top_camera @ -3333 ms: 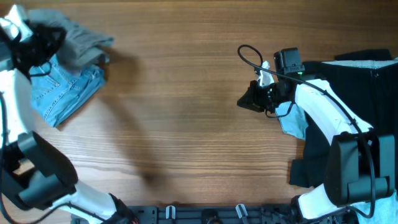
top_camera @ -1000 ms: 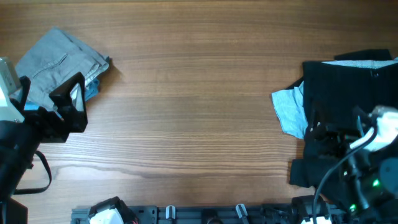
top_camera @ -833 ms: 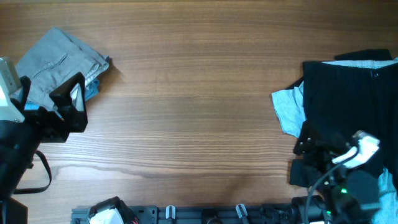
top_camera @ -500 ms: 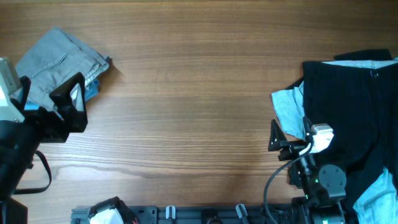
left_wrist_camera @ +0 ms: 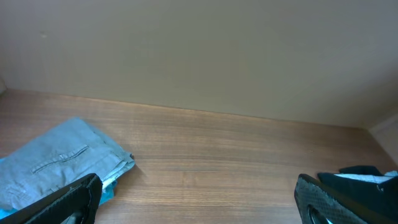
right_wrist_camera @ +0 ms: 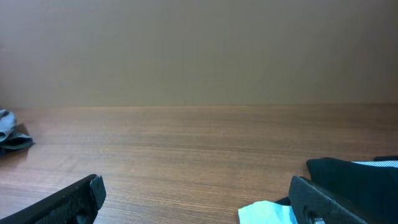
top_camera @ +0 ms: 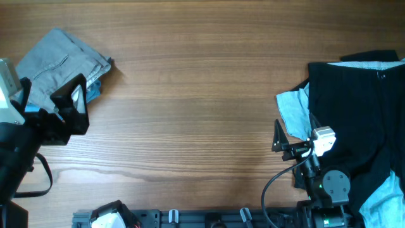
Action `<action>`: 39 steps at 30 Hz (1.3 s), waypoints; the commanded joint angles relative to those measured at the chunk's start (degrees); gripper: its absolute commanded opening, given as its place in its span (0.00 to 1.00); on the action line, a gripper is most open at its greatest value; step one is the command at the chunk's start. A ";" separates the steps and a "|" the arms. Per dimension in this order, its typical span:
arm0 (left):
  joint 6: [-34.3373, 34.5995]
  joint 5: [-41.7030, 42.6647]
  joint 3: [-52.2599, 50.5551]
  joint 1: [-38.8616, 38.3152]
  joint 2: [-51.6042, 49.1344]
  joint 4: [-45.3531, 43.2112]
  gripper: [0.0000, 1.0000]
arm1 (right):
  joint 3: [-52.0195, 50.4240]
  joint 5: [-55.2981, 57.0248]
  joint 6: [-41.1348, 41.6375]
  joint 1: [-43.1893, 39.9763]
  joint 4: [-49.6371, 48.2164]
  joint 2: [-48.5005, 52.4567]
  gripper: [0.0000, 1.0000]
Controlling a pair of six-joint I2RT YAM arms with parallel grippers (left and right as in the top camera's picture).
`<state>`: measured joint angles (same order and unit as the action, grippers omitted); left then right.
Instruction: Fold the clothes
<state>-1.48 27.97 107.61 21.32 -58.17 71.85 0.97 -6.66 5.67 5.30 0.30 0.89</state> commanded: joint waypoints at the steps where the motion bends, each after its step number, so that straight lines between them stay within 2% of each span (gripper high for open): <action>1: -1.31 0.07 0.04 -0.33 0.00 -0.20 1.00 | -0.46 -1.03 -1.22 0.09 -0.46 -0.72 1.00; 3: -1.31 0.07 0.04 -0.33 0.00 -0.20 1.00 | -0.48 4.00 -2.86 0.09 -2.67 -0.70 1.00; 6: -1.31 0.07 0.04 -0.33 0.00 -0.20 1.00 | -0.68 6.32 -4.22 0.09 -15.47 -0.72 1.00; 7: -1.29 0.07 0.04 -0.33 0.00 -0.20 1.00 | -0.68 6.29 -5.40 0.09 -16.59 -0.72 1.00; 10: -1.31 0.07 0.04 -0.33 0.00 -0.17 1.00 | -0.68 6.29 -5.73 0.09 -13.09 -0.72 1.00; 14: -1.31 0.07 0.04 -0.33 0.00 -0.20 1.00 | -0.68 5.97 -5.66 0.09 -0.79 -0.72 1.00; 30: -1.33 0.00 0.02 -0.98 0.59 -0.15 1.00 | -0.68 5.79 -5.68 0.09 -0.63 -0.61 1.00; 33: -1.31 -9.94 0.00 -5.90 2.99 -0.85 1.00 | -0.68 5.79 -5.64 0.09 -0.63 -0.61 1.00; 36: -1.36 -11.34 -9.62 -13.73 10.29 -6.71 1.00 | -0.68 5.81 -5.66 0.09 -0.63 -0.61 1.00; 39: -4.46 -5.07 -27.32 -16.00 19.54 -21.70 1.00 | -0.68 5.81 -5.64 0.09 -0.63 -0.61 1.00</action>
<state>-2.28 19.25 92.66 7.22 -44.31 57.25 0.36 -1.23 0.73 5.30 -0.23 0.62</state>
